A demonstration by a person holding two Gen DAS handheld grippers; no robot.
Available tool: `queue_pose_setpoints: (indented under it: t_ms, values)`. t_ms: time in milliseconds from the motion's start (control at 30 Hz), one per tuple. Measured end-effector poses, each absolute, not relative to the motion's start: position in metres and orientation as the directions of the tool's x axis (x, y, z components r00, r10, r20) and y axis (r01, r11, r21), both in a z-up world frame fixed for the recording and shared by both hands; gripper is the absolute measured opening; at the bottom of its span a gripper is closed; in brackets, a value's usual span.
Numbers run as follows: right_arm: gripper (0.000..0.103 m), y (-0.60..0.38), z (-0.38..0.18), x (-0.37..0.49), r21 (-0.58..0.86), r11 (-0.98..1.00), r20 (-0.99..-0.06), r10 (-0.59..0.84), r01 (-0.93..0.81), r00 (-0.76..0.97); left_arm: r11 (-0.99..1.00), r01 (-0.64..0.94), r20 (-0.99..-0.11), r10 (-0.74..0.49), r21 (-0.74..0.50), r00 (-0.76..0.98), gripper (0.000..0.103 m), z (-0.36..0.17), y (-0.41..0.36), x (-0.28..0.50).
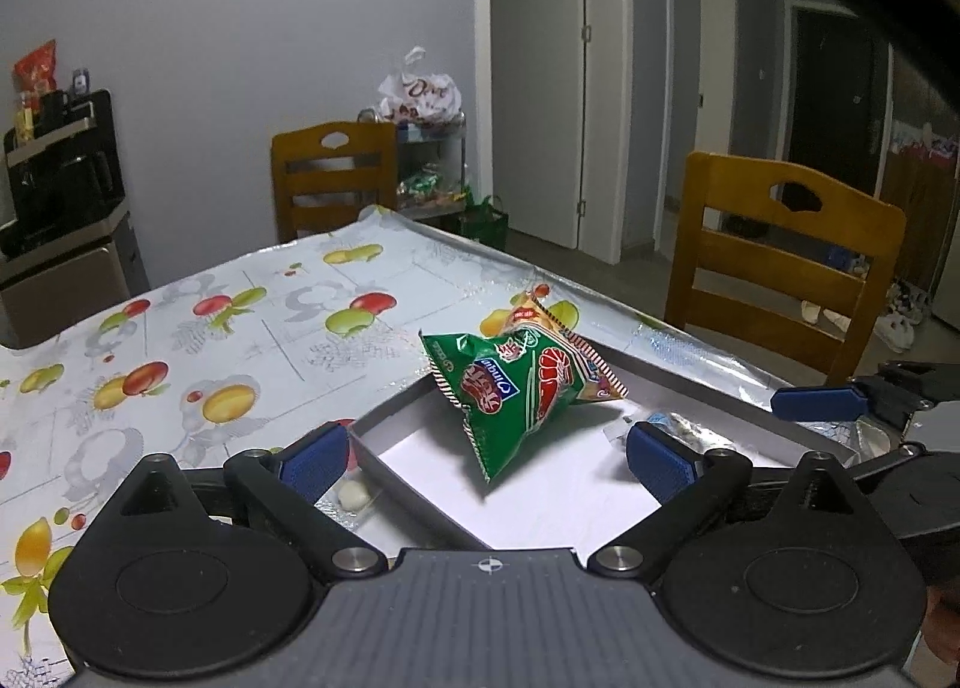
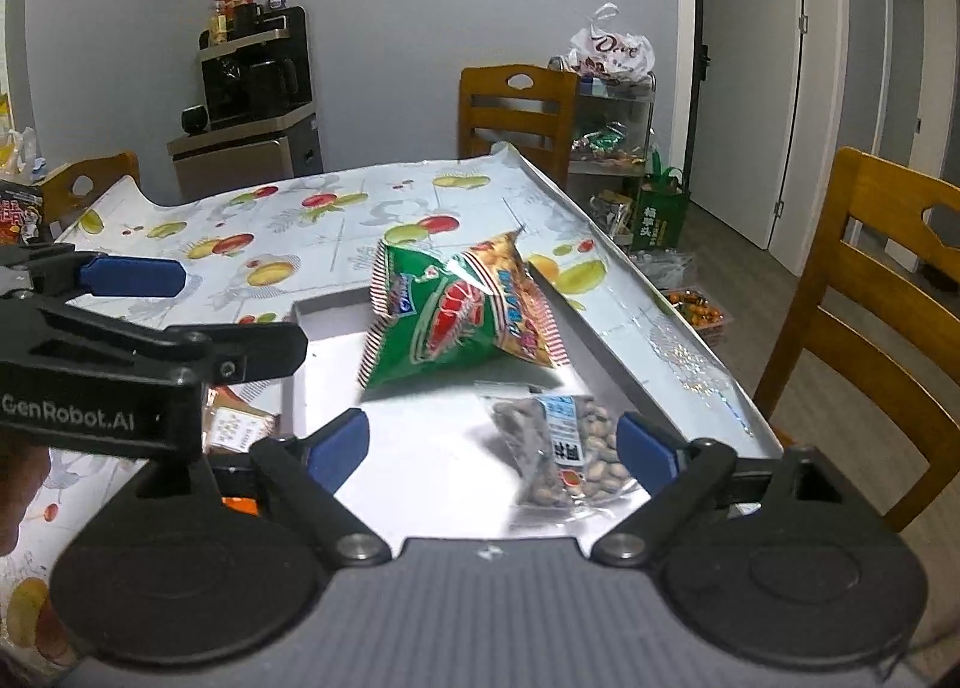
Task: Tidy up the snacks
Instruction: 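Open the right tool to drop the pistachio bag while the left tool drops the chip bag into the box, then move both open tools back toward the remaining snacks on the table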
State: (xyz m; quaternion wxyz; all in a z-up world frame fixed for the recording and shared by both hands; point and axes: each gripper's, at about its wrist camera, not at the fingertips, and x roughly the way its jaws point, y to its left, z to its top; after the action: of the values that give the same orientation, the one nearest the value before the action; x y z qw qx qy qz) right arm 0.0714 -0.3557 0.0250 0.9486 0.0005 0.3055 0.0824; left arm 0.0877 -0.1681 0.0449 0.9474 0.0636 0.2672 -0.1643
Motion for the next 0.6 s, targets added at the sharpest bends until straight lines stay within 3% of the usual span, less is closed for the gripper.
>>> queue_pose_setpoints:
  t_ms: [600]
  values:
    - [0.092, -0.299, 0.038, 0.056, -0.011, 0.967, -0.573, 0.204, -0.256, 0.794, 0.958, 0.284, -0.505, -0.227, 0.036, 0.832, 0.102, 0.048, -0.119, 0.064]
